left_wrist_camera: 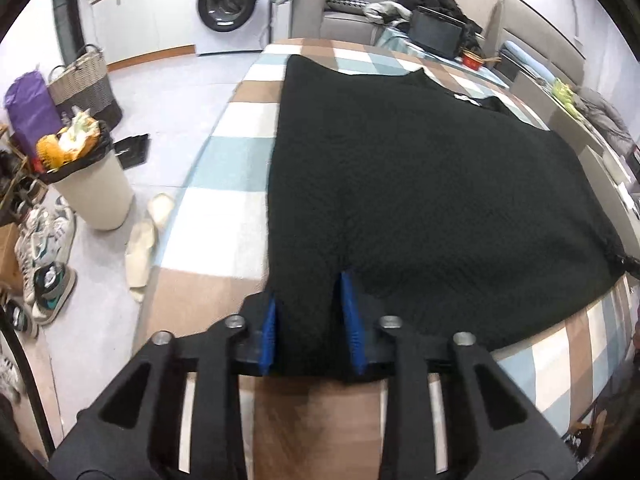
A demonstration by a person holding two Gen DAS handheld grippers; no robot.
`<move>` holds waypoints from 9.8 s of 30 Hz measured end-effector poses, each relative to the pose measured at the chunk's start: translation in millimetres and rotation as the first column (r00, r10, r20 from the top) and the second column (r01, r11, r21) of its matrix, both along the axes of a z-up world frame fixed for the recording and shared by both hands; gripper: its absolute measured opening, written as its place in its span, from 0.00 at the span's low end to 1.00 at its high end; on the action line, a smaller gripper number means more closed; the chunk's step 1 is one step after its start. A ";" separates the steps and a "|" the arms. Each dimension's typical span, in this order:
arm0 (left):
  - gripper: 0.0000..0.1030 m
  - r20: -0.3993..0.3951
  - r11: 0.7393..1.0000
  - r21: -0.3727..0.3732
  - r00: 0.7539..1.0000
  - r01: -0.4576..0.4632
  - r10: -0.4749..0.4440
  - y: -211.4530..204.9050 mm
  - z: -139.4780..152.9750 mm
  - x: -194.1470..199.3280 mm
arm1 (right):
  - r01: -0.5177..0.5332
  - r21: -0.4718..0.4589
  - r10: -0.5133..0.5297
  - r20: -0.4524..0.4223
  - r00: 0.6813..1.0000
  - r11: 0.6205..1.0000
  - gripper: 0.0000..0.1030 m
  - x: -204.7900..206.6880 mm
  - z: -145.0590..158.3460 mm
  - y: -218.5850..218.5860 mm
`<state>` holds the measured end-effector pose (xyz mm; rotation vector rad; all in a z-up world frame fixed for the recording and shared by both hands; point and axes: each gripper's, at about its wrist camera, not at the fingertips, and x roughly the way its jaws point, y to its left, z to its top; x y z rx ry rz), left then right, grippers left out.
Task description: Fold small clothes
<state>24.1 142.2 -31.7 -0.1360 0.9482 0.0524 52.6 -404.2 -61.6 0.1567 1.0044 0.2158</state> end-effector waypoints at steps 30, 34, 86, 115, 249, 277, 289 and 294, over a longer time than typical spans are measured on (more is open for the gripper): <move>0.04 0.112 0.937 -0.257 0.955 -0.237 0.273 1.7 7.2 -8.1 | -0.082 0.067 0.069 0.182 0.981 0.994 0.77 -4.4 40.4 54.3; 0.03 0.119 0.943 -0.238 0.957 -0.233 0.266 4.7 7.0 -9.6 | -0.066 0.082 0.053 0.150 0.987 0.994 0.77 4.2 31.0 50.8; 0.44 0.099 0.886 -0.107 0.892 0.450 -0.441 -162.4 14.7 34.3 | -0.185 0.310 0.156 0.117 0.981 0.932 0.66 12.5 33.3 63.0; 0.50 0.081 0.884 -0.123 0.893 0.450 -0.443 -163.4 14.5 46.4 | -0.260 0.241 0.272 -0.015 0.962 0.935 0.11 15.2 -2.4 86.8; 0.15 0.086 0.888 -0.087 0.892 0.451 -0.444 -184.7 -2.0 109.6 | -0.020 0.014 0.019 0.025 0.999 1.000 0.27 63.4 -18.4 3.8; 0.17 0.083 0.972 -0.135 0.979 0.194 -0.184 -64.1 2.3 81.7 | -0.139 0.199 0.138 0.017 0.990 0.970 0.40 57.5 13.9 58.4; 0.52 0.129 0.971 -0.152 0.978 0.185 -0.166 -64.2 19.0 64.1 | -0.284 0.277 0.292 0.013 0.956 0.918 0.51 67.0 -10.4 110.3; 0.52 0.132 0.972 -0.140 0.976 0.191 -0.173 -68.4 21.1 55.6 | -0.308 0.201 0.312 0.013 0.950 0.930 0.52 61.2 -8.5 118.4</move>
